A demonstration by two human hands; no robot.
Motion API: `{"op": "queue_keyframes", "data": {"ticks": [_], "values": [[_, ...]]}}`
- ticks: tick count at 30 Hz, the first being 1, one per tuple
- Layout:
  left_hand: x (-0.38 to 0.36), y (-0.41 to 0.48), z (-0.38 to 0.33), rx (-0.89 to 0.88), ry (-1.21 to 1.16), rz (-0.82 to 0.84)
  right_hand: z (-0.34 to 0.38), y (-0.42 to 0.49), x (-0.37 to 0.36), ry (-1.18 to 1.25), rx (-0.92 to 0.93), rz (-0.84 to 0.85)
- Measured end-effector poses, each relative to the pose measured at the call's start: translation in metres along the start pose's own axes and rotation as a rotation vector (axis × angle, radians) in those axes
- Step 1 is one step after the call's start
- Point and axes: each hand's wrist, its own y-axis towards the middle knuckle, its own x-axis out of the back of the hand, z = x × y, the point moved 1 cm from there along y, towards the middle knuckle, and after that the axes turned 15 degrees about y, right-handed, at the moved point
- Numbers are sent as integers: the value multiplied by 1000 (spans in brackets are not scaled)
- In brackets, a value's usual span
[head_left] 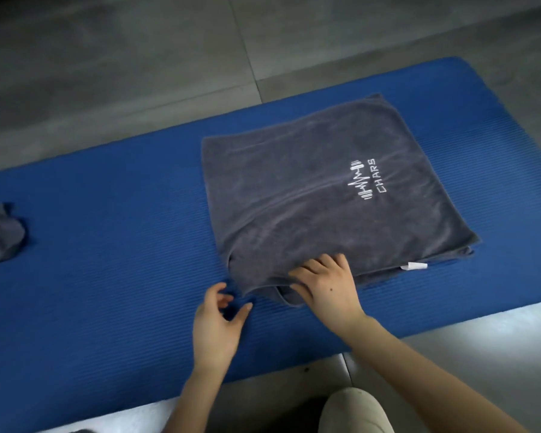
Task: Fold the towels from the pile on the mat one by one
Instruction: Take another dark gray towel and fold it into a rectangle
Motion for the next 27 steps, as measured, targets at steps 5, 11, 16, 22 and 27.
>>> {"op": "queue_keyframes", "data": {"ticks": [5, 11, 16, 22, 27], "values": [[0, 7, -17, 17, -142, -156, -4, 12, 1, 87, -53, 15], [31, 19, -34, -135, -90, -62, -8, 16, -4, 127, 11, 60], [57, 13, -27, -673, 386, -40, -7, 11, 8, 189, 77, 5], [35, 0, -30, -854, 892, 230, -13, -6, 1, -24, 253, 208], [20, 2, -22, -815, 976, 374, -10, -21, -1, -10, 225, 383]]}}
